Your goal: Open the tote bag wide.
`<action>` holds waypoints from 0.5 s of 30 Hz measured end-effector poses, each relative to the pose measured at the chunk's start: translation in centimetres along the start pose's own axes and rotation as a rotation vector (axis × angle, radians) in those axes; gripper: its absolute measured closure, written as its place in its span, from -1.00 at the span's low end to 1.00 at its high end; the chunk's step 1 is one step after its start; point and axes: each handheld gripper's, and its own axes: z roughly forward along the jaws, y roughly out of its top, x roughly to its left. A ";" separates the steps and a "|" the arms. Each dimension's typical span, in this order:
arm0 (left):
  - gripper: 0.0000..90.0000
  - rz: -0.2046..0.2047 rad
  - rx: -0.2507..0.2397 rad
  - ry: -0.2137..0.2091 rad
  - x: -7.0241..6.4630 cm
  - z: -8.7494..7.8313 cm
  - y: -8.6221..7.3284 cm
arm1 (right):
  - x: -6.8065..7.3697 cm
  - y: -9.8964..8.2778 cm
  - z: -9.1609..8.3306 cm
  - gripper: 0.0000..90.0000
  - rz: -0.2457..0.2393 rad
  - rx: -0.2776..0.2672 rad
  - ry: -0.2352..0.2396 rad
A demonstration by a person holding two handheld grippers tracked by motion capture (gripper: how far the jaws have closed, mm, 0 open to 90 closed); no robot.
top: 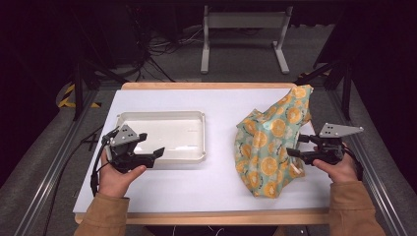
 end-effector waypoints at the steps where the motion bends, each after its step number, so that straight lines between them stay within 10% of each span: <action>1: -0.50 0.000 0.000 0.000 0.0 0.0 0.0 | 0.0 0.1 -0.1 -0.24 0.006 0.003 -0.012; 15: -0.51 0.004 0.019 -0.006 -0.1 0.7 -0.2 | -0.1 0.5 -1.7 0.83 -0.011 -0.043 0.008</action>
